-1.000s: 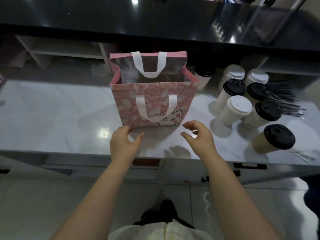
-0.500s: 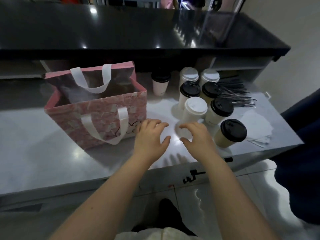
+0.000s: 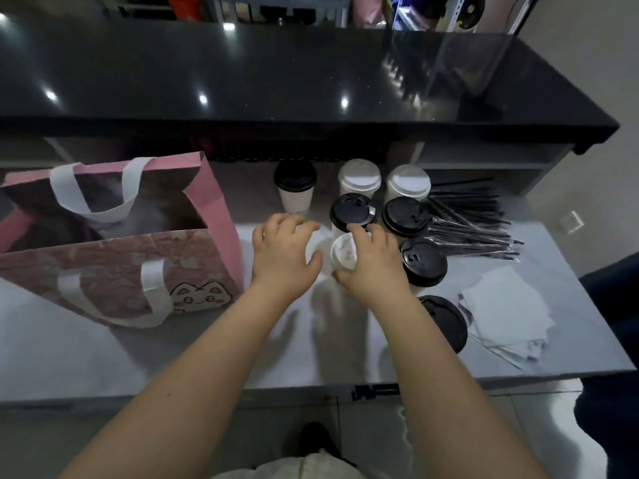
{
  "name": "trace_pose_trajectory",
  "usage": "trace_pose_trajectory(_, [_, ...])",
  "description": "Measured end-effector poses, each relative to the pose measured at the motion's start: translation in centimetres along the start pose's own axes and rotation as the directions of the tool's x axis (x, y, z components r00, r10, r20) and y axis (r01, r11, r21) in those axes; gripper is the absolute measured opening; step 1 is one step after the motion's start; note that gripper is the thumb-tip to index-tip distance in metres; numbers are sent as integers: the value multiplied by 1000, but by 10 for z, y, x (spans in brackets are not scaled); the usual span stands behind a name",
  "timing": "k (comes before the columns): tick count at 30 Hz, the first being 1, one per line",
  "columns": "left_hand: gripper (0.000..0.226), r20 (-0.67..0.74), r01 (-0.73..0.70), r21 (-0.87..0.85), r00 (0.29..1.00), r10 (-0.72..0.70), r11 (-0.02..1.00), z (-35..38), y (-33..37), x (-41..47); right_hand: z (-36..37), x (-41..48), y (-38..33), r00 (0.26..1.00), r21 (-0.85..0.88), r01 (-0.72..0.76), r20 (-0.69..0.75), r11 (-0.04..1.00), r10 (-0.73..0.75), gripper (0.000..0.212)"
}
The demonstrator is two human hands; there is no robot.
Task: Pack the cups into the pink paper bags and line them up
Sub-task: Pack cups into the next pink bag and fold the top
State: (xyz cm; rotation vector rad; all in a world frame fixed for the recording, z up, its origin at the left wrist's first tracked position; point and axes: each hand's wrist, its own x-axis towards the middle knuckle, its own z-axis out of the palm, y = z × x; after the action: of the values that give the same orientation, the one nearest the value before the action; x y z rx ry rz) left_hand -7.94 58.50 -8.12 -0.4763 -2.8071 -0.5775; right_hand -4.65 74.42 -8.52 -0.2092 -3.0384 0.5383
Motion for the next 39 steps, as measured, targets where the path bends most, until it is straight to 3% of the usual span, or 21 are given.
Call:
trace_pose_trajectory(4, [43,-31,17,16,999,-16,1000,-1,6,6,4,4,-6,996,-81,49,78,995,-43,81])
trace_pose_trajectory(12, [45,-228,15,8,974,-13,1000,-50,22,32,-47,12,-9,953,24,299,-60,954,-297,81])
trace_pose_trajectory(19, [42,-363,73,48,930,-51,996,-118,-10,43,-98,35,-27,916,535,375,-87,757,-392,73])
trace_pose_trajectory(22, [43,-364,156,50,923,-127,987,-139,-42,29,-93,44,-49,900,561,413,-129,718,-416,74])
trace_pose_trajectory(27, [33,-326,235,-5,918,-224,972,-171,-93,0,-82,56,-96,898,467,438,-268,768,-349,74])
trace_pose_trajectory(33, [20,-273,321,-99,902,-336,942,-197,-166,-28,-84,57,-146,863,558,488,-421,671,-277,70])
trace_pose_trajectory(36, [16,-222,291,-232,913,-342,928,-208,-200,-31,-91,53,-177,838,502,522,-455,689,-303,69])
trace_pose_trajectory(39, [21,-154,225,-250,951,-269,942,-215,-229,-27,-92,44,-213,849,549,522,-406,653,-338,69])
